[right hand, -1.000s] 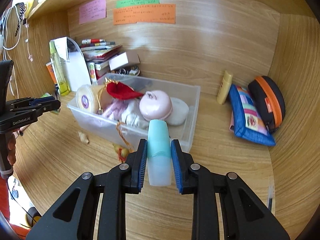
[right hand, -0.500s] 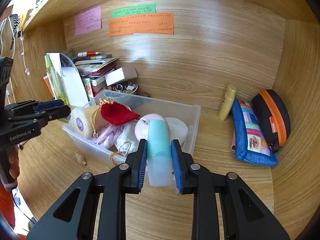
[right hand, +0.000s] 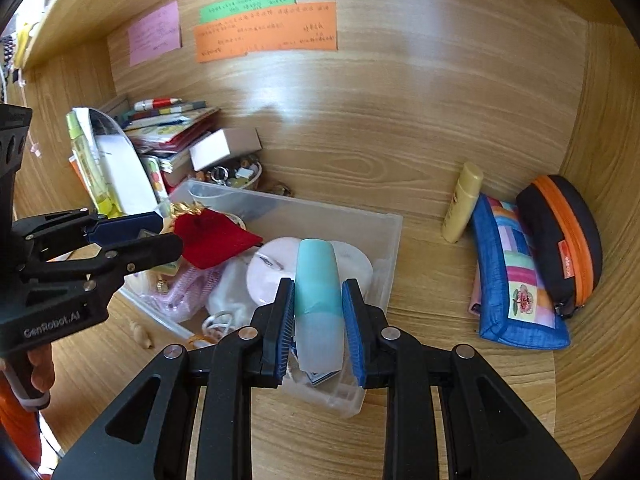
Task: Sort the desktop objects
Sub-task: 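Carry patch and mint tube into the clear bin and open both tools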
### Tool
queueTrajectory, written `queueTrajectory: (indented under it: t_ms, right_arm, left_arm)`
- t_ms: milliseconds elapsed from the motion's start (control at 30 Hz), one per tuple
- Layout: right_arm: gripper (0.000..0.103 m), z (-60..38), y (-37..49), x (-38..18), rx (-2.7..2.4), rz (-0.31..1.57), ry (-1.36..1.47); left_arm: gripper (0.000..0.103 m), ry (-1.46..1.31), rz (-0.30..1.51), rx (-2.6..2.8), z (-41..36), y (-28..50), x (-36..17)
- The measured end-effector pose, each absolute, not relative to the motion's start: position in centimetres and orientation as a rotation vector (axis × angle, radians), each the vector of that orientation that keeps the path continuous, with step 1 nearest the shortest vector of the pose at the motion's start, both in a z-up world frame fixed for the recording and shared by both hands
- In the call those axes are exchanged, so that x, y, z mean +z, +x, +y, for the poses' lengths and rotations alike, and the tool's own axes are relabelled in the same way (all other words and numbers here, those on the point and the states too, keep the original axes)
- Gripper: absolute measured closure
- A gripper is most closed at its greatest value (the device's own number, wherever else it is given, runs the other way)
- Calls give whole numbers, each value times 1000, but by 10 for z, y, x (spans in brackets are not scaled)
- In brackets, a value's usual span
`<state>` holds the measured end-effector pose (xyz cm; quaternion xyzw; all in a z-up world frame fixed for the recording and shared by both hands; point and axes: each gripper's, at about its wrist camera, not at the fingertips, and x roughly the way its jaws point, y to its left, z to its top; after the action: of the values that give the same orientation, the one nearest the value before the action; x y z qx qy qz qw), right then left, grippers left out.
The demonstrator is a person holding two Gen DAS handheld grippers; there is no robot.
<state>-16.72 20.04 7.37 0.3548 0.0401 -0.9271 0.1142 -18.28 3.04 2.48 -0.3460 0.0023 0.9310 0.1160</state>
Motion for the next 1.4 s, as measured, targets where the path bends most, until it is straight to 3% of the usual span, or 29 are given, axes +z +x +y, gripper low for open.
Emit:
queueTrajectory:
  t_ms: [867, 1067, 1167, 1233, 1400]
  right_arm:
    - [81, 176, -175, 55, -2698, 343, 1105]
    - [80, 173, -171, 61, -2715, 364, 1093]
    - [66, 174, -167, 65, -2734, 360, 1082]
    - [49, 174, -161, 70, -2761, 378, 1051]
    - [39, 172, -149, 80, -2794, 398, 1012]
  left_arm:
    - [69, -1074, 30, 2669, 44, -197, 5]
    - [58, -1051, 14, 2686, 39, -188, 15]
    - [49, -1037, 16, 2704, 37, -184, 19]
    - [46, -1028, 17, 2715, 35, -180, 22]
    - [35, -990, 37, 2766, 30, -166, 30]
